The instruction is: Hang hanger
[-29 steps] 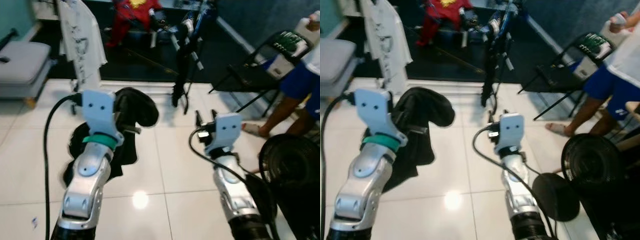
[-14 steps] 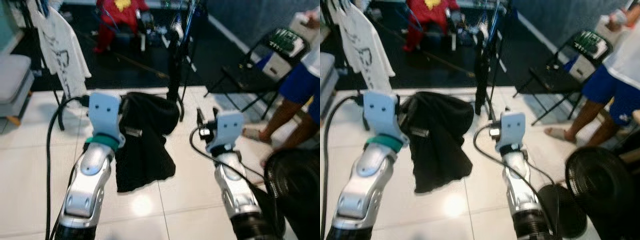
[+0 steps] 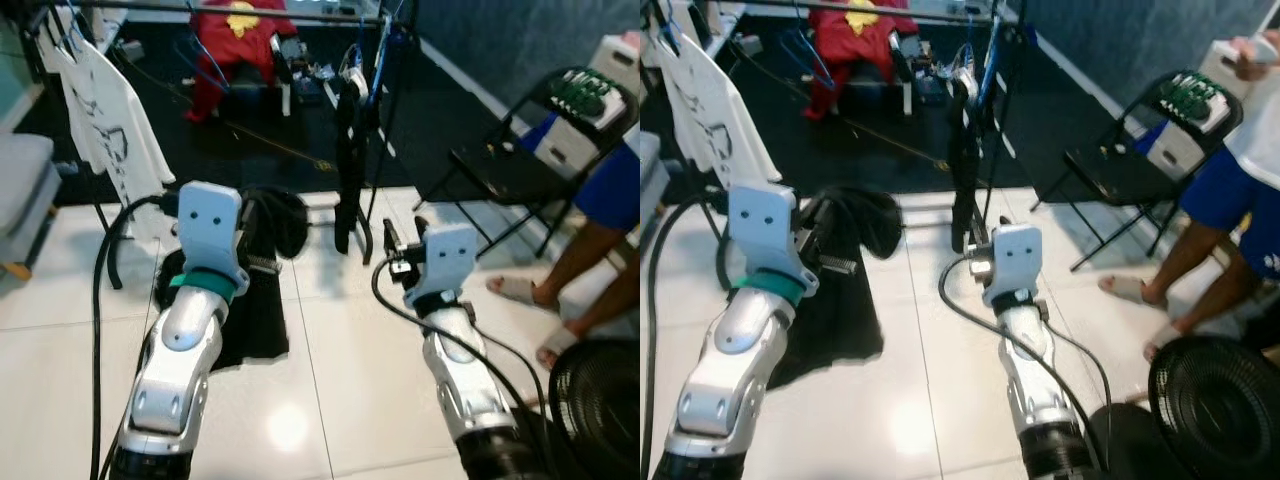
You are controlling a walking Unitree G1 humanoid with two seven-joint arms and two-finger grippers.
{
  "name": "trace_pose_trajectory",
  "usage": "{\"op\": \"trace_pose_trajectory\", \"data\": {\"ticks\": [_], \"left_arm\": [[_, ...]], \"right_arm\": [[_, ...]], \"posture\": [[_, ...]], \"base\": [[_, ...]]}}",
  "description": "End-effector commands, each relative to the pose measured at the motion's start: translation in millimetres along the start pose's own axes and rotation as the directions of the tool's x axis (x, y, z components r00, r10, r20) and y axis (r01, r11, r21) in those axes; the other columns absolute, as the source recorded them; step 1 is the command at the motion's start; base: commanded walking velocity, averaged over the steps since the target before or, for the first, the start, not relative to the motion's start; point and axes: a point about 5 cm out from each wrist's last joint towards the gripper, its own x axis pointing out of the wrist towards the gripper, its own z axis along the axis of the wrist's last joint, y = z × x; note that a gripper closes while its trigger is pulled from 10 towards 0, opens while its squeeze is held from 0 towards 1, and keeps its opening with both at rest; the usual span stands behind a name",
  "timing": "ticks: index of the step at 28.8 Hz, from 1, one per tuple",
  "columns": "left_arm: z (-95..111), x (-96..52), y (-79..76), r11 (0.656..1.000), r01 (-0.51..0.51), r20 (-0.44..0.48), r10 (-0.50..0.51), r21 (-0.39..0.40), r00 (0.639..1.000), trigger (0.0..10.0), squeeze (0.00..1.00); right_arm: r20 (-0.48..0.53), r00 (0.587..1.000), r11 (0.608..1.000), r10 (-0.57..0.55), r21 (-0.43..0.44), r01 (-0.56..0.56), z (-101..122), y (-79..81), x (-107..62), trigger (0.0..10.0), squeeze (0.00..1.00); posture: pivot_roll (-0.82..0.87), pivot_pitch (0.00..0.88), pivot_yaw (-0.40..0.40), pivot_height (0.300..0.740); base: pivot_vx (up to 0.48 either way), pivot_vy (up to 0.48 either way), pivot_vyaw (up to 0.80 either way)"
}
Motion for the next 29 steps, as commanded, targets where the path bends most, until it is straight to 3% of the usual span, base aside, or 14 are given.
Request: {"op": "trace_pose_trajectory", "data": {"ticks": [1,5,7,11,14,18,29], "left_arm": [[5.0,0.1,0.2,1.000,-0.003,0.031,0.002,0.009,1.000,10.0,0.00],[2.3,-1.2,3.1,1.000,-0.019,0.022,0.018,0.020,1.000,10.0,0.00],[-16.6,-11.8,12.0,0.994,-0.046,-0.033,0.050,0.103,0.998,10.0,0.00],[-35.2,-22.2,16.9,0.983,-0.063,-0.078,0.078,0.172,0.994,10.0,0.00],[-64.0,-35.5,21.1,0.936,-0.112,-0.125,0.161,0.333,0.979,10.0,0.00],[-81.1,-46.1,26.1,0.921,-0.188,-0.174,0.258,0.342,0.950,10.0,0.00],[-72.2,-46.8,29.4,0.932,-0.202,-0.144,0.254,0.301,0.957,10.0,0.00]], "right_arm": [[-0.013,1.000,1.000,-0.001,-0.011,0.001,-2.9,-1.0,-1.7,10.0,0.00],[-0.012,1.000,0.999,-0.004,-0.040,0.003,-2.3,-1.3,-0.6,10.0,0.00],[-0.034,0.999,0.998,0.022,-0.065,-0.025,-6.5,3.6,-0.3,10.0,0.00],[-0.053,0.998,0.997,0.029,-0.068,-0.033,-12.0,4.7,-1.3,10.0,0.00],[-0.078,0.996,0.996,0.043,-0.078,-0.049,-18.3,4.5,-1.8,10.0,0.00],[-0.081,0.994,0.994,0.069,-0.079,-0.076,-18.7,7.0,0.0,10.0,0.00],[-0.067,0.996,0.995,0.055,-0.078,-0.060,-15.2,1.9,2.0,10.0,0.00]], "posture": [[0.00,0.052,-0.011,0.740],[0.00,0.051,-0.008,0.740],[0.01,0.051,-0.007,0.740],[0.01,0.054,-0.016,0.740],[0.03,0.060,-0.051,0.740],[0.04,0.063,-0.069,0.740],[0.03,0.072,-0.067,0.740]], "base": [[0.480,0.000,0.00],[0.480,0.000,0.00],[0.480,0.000,0.00],[0.480,0.000,0.00],[0.480,0.000,0.00],[0.480,0.000,0.00],[0.480,0.000,0.00]]}}
